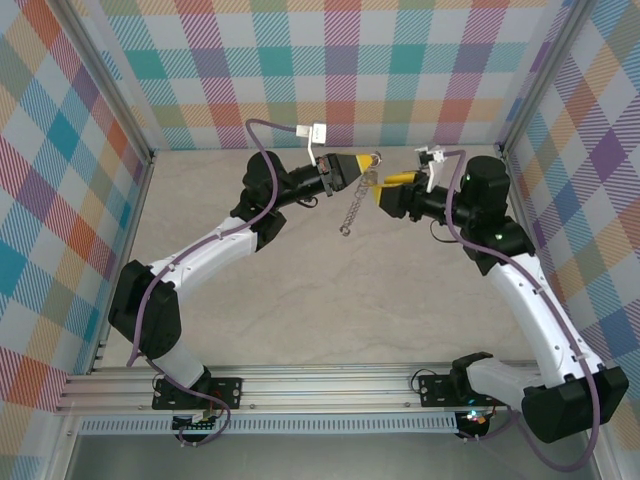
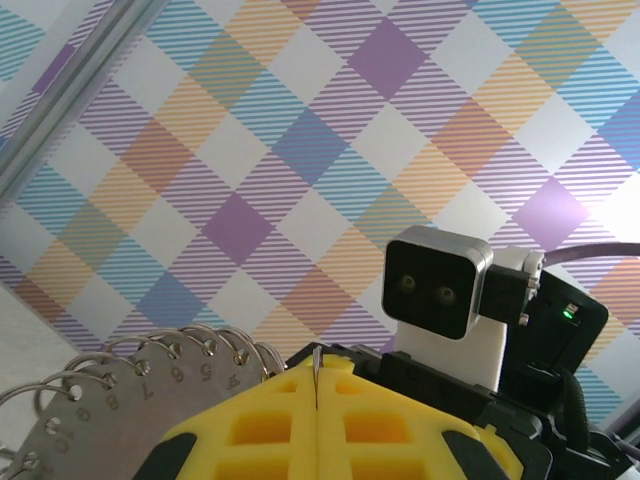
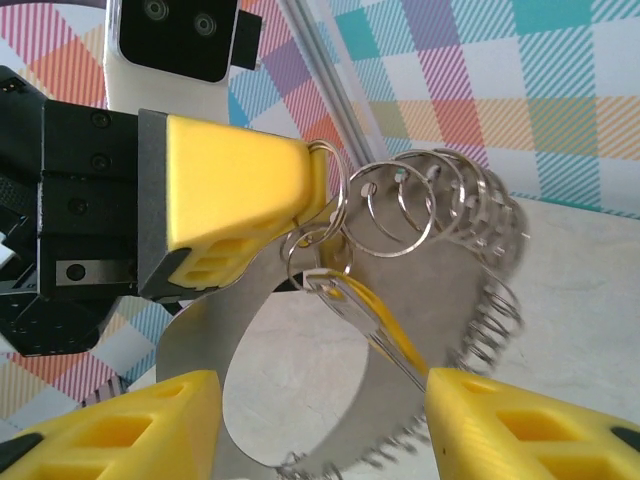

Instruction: Put the keys on the keyring

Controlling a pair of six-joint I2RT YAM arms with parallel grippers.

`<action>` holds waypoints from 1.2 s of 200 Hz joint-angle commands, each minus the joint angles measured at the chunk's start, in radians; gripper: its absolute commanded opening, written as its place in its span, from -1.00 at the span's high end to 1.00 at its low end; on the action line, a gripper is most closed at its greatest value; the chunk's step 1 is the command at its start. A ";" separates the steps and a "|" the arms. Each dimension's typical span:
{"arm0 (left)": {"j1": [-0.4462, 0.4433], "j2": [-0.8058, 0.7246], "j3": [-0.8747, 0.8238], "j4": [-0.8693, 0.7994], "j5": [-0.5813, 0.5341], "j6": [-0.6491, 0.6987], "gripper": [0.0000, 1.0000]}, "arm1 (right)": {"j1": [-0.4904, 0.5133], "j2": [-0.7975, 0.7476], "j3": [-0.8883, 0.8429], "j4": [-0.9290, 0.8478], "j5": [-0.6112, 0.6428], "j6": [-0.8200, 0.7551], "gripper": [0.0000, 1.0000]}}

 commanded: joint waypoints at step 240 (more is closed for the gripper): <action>-0.031 -0.014 0.036 0.093 -0.031 -0.029 1.00 | -0.007 0.011 0.005 0.062 -0.086 0.006 1.00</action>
